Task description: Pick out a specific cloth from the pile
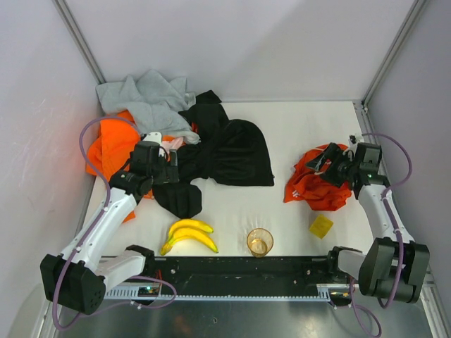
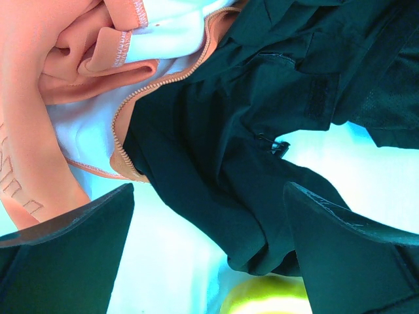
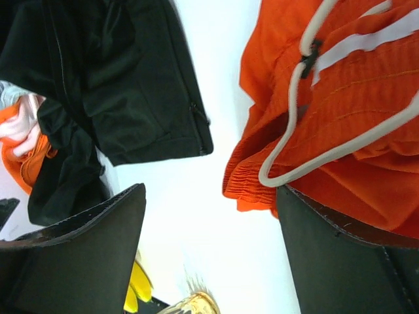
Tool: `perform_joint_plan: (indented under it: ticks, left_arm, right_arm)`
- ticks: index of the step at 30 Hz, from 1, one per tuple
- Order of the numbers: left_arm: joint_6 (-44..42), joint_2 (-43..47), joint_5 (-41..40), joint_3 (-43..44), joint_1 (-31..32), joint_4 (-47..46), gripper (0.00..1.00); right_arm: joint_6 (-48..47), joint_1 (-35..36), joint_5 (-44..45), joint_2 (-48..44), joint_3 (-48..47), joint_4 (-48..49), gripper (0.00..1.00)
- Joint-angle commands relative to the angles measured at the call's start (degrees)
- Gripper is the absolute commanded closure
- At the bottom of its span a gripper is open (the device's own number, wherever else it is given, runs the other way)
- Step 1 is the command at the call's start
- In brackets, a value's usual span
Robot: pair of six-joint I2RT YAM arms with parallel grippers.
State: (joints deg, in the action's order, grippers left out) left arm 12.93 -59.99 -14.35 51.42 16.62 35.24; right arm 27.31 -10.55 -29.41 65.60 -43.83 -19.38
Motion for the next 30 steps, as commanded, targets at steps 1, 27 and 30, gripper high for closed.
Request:
perform_joint_plan:
  ticks: [1, 27, 30]
  left_arm:
    - [-1.2, 0.9, 0.3, -0.2, 0.3, -1.2, 0.0]
    - [-0.8, 1.0, 1.9, -0.6, 0.3, -1.1, 0.0]
    - [-0.5, 1.7, 2.8, -0.7, 0.4, -1.1, 0.0]
  right_arm:
    - [2.2, 3.4, 0.5, -1.3, 0.3, 2.0, 0.15]
    - [-3.0, 24.5, 30.0, -13.2, -0.7, -9.2, 0.01]
    - [-3.0, 26.3, 34.1, -15.5, -0.9, -11.5, 0.01]
